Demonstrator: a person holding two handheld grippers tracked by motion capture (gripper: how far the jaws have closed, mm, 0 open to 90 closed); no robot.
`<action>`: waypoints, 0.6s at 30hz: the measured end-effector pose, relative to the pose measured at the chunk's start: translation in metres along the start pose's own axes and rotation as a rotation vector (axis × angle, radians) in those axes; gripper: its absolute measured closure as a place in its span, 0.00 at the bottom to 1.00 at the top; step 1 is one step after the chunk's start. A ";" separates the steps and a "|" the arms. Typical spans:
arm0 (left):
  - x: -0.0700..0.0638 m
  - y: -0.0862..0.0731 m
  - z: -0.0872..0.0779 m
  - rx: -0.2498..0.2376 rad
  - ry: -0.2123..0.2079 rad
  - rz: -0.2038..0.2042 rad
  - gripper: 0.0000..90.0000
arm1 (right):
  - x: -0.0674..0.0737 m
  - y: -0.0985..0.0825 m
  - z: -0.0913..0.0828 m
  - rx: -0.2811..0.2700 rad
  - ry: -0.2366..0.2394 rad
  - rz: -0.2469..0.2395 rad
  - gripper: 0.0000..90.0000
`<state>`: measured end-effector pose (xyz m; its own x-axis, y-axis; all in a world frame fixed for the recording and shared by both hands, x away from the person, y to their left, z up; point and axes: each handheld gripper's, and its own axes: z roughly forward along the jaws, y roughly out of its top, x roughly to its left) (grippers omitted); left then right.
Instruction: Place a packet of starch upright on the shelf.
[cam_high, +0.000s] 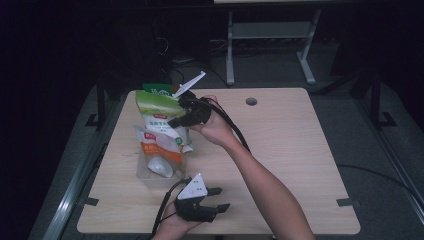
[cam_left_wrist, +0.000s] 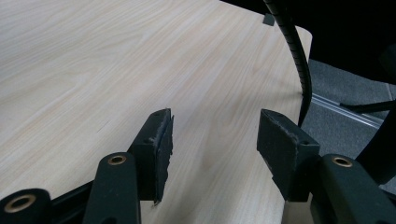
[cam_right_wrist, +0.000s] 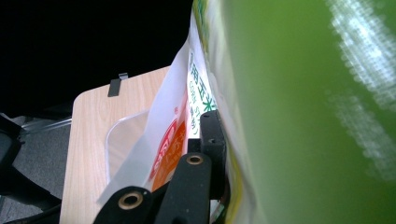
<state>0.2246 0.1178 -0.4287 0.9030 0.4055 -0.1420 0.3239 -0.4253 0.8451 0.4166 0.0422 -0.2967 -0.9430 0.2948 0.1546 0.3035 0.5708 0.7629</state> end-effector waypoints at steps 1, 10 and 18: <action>0.000 0.000 0.000 0.000 0.000 0.000 0.50 | 0.000 0.000 0.002 0.001 0.000 -0.001 0.99; 0.001 0.000 -0.001 -0.002 -0.002 0.003 0.50 | -0.004 -0.001 0.018 0.002 0.017 0.001 0.99; 0.000 0.000 -0.001 0.002 -0.004 0.002 0.50 | -0.004 -0.003 0.032 -0.002 0.039 -0.002 0.99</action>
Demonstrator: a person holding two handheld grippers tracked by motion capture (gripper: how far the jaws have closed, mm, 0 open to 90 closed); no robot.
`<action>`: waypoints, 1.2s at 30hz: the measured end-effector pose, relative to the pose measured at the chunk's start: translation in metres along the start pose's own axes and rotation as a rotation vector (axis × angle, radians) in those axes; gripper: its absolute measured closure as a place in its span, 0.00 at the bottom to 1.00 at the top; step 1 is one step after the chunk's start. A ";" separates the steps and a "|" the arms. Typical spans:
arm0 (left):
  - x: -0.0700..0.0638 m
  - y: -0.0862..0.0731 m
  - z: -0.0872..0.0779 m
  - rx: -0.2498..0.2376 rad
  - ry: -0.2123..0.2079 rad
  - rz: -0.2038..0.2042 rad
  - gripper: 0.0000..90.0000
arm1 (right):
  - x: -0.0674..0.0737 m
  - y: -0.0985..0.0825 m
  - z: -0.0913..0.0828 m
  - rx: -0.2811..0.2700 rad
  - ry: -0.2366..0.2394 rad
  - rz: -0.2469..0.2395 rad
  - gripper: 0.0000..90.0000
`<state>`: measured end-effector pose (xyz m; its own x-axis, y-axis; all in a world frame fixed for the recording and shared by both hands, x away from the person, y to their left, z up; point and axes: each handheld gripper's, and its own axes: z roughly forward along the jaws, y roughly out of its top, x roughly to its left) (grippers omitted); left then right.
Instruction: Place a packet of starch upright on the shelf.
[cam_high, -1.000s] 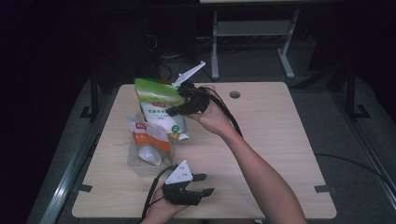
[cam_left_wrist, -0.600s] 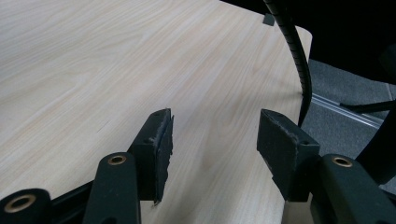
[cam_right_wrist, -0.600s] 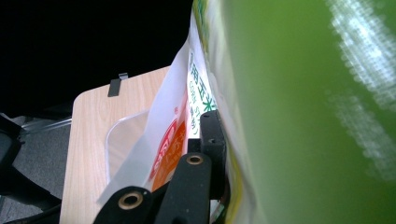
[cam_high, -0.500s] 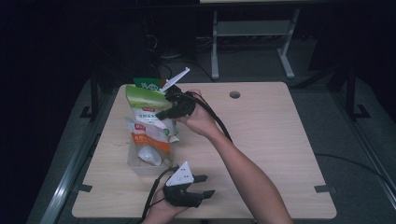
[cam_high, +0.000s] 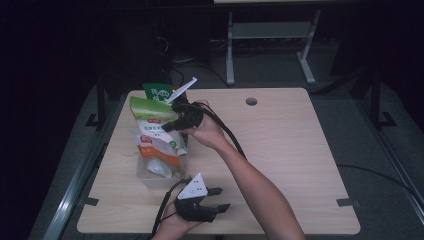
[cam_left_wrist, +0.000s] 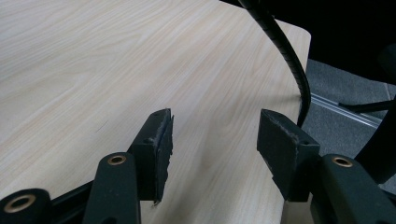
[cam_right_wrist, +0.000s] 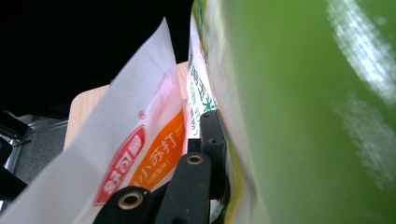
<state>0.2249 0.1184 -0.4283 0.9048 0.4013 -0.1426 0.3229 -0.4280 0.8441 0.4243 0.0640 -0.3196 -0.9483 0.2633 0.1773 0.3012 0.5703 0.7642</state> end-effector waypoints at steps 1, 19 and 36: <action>0.000 0.000 0.000 0.000 -0.001 0.000 0.50 | 0.000 -0.001 0.002 -0.003 0.006 0.003 0.99; -0.001 0.000 0.001 -0.001 -0.010 -0.014 0.50 | -0.005 -0.012 0.010 -0.022 0.017 0.014 0.99; 0.000 0.000 0.000 -0.005 -0.013 -0.008 0.50 | -0.003 -0.012 0.020 -0.042 -0.039 -0.002 0.99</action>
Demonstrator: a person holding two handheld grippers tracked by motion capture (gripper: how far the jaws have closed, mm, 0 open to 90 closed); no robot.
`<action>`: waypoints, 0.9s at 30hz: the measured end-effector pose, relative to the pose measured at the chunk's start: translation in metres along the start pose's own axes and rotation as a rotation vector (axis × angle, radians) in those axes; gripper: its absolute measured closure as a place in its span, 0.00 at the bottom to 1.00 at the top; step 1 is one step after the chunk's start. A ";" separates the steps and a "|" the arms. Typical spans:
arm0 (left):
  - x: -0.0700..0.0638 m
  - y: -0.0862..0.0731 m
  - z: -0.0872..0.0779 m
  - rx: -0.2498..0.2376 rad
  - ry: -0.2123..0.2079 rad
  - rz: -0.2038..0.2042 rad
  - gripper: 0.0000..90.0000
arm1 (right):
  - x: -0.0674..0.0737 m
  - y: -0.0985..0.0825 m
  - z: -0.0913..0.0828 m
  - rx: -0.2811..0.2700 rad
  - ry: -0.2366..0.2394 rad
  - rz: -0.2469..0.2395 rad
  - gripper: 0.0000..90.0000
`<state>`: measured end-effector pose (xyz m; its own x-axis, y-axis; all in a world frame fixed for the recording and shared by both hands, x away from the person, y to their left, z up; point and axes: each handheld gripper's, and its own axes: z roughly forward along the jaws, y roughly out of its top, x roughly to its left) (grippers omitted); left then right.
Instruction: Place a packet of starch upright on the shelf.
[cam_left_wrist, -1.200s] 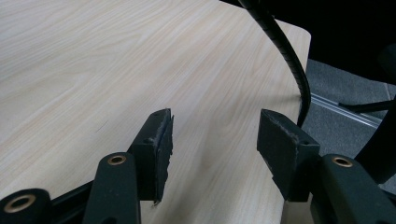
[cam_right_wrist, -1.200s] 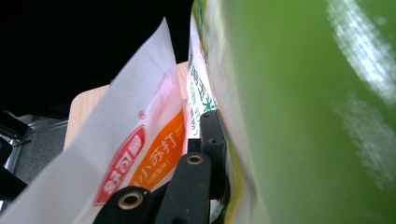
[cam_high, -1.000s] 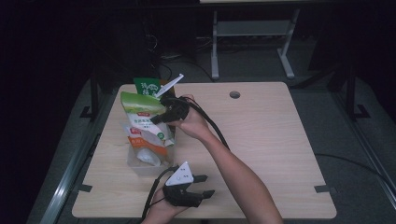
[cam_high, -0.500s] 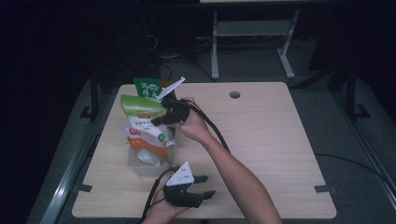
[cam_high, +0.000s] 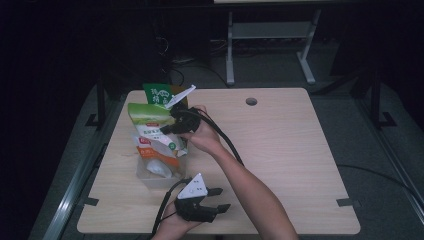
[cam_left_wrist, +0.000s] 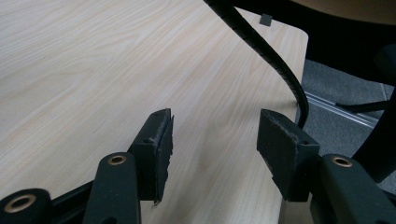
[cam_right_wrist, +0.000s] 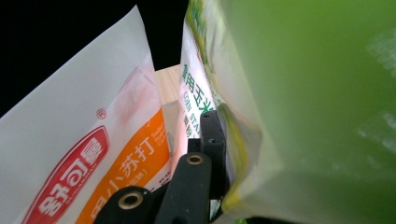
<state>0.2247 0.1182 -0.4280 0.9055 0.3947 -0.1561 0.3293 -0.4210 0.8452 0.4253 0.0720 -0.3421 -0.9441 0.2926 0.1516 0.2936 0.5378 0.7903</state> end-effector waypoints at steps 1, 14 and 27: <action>0.000 0.000 0.000 0.001 0.001 0.000 0.50 | 0.001 0.000 0.000 -0.004 -0.005 -0.003 0.99; 0.000 0.000 0.001 0.000 -0.004 -0.001 0.50 | 0.004 -0.004 0.005 -0.022 -0.025 -0.010 0.99; 0.000 0.000 0.000 0.002 -0.003 0.001 0.50 | 0.001 -0.020 0.016 -0.002 -0.028 0.008 0.99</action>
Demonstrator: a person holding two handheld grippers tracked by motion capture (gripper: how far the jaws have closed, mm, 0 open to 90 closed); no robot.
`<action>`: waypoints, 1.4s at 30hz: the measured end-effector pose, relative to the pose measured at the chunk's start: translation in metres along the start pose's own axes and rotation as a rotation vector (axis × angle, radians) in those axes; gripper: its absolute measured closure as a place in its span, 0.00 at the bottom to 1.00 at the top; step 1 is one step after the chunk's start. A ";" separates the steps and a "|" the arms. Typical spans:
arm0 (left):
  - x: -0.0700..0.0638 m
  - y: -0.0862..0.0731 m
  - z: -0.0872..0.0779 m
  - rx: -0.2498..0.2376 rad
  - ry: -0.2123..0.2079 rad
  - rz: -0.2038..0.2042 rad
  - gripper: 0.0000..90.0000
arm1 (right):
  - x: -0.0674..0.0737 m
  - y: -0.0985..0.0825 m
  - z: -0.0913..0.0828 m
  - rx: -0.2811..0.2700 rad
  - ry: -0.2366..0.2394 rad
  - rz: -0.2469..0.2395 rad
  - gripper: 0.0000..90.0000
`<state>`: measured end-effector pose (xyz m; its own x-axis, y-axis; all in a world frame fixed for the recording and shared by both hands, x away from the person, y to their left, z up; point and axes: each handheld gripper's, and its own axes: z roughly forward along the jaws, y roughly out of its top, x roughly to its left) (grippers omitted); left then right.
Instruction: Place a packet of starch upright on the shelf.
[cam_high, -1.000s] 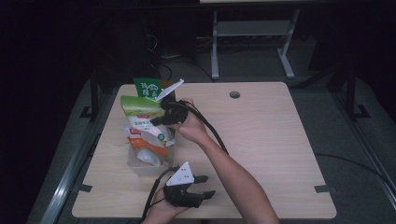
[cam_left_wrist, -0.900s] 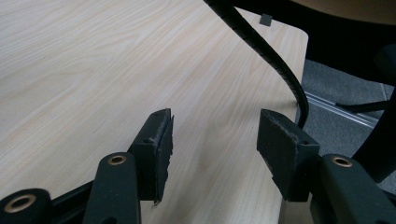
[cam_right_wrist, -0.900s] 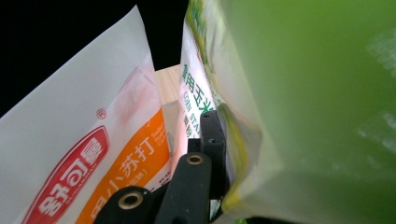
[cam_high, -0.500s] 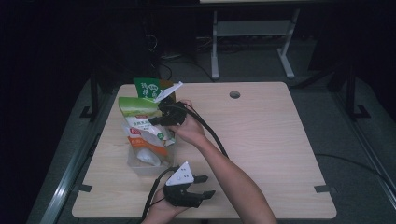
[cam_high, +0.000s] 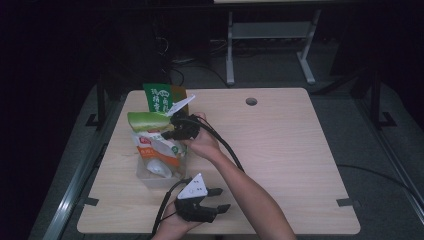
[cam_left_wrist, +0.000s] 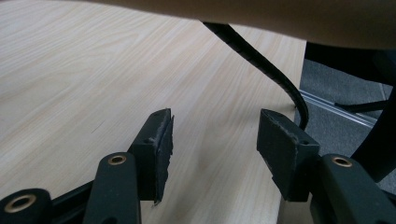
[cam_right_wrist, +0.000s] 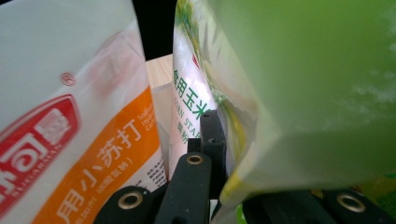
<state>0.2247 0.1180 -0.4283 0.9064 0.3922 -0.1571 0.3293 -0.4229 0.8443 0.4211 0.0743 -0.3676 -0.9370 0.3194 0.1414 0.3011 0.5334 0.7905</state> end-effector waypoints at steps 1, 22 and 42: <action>0.000 0.000 0.000 0.000 0.000 -0.002 0.50 | -0.001 -0.001 0.000 -0.008 0.006 0.009 0.99; -0.001 -0.001 0.004 0.013 -0.004 0.003 0.50 | -0.010 -0.018 -0.001 -0.005 0.021 0.047 0.99; 0.005 0.000 0.003 0.017 0.016 -0.007 0.48 | -0.013 -0.021 -0.029 -0.002 0.041 0.096 0.75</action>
<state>0.2303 0.1175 -0.4311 0.8997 0.4081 -0.1550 0.3403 -0.4334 0.8345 0.4212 0.0357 -0.3688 -0.9104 0.3366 0.2407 0.3894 0.5001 0.7735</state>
